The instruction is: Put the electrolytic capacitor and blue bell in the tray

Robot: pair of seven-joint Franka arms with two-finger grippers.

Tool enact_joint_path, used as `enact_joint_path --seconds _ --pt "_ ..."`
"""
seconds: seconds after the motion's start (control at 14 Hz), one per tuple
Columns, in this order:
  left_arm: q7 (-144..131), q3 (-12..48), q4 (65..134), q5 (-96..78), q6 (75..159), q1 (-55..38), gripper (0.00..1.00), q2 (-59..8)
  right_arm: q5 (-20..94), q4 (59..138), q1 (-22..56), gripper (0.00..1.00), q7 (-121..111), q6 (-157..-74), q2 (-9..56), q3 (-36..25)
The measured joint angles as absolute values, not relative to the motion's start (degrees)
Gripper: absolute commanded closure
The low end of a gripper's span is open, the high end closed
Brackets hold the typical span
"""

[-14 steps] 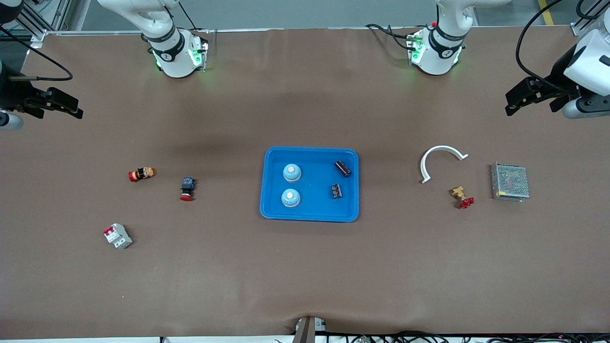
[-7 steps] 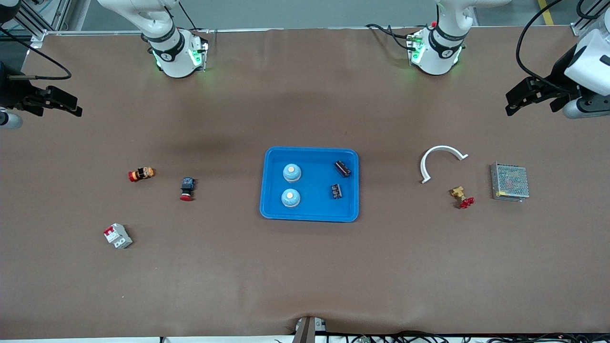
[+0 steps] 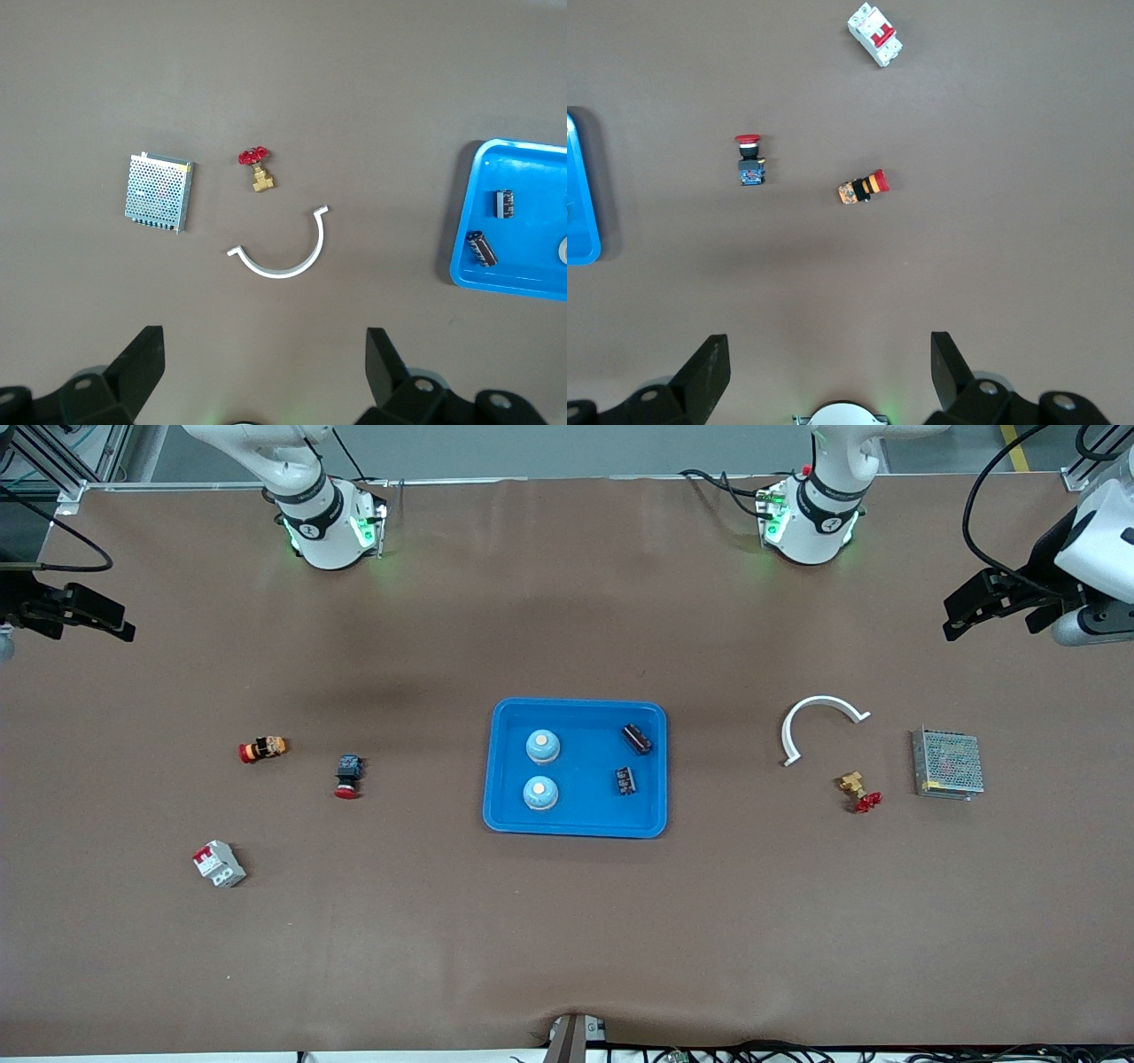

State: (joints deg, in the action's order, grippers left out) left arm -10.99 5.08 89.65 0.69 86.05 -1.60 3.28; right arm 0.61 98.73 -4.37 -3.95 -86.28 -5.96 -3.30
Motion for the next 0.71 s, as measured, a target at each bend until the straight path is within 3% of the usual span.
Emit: enact_joint_path --seconds 0.71 --pt "-11.26 5.04 89.15 0.69 85.84 -1.57 0.00 3.27 0.61 98.71 -2.48 0.00 -5.20 -85.37 -4.78 -7.15"
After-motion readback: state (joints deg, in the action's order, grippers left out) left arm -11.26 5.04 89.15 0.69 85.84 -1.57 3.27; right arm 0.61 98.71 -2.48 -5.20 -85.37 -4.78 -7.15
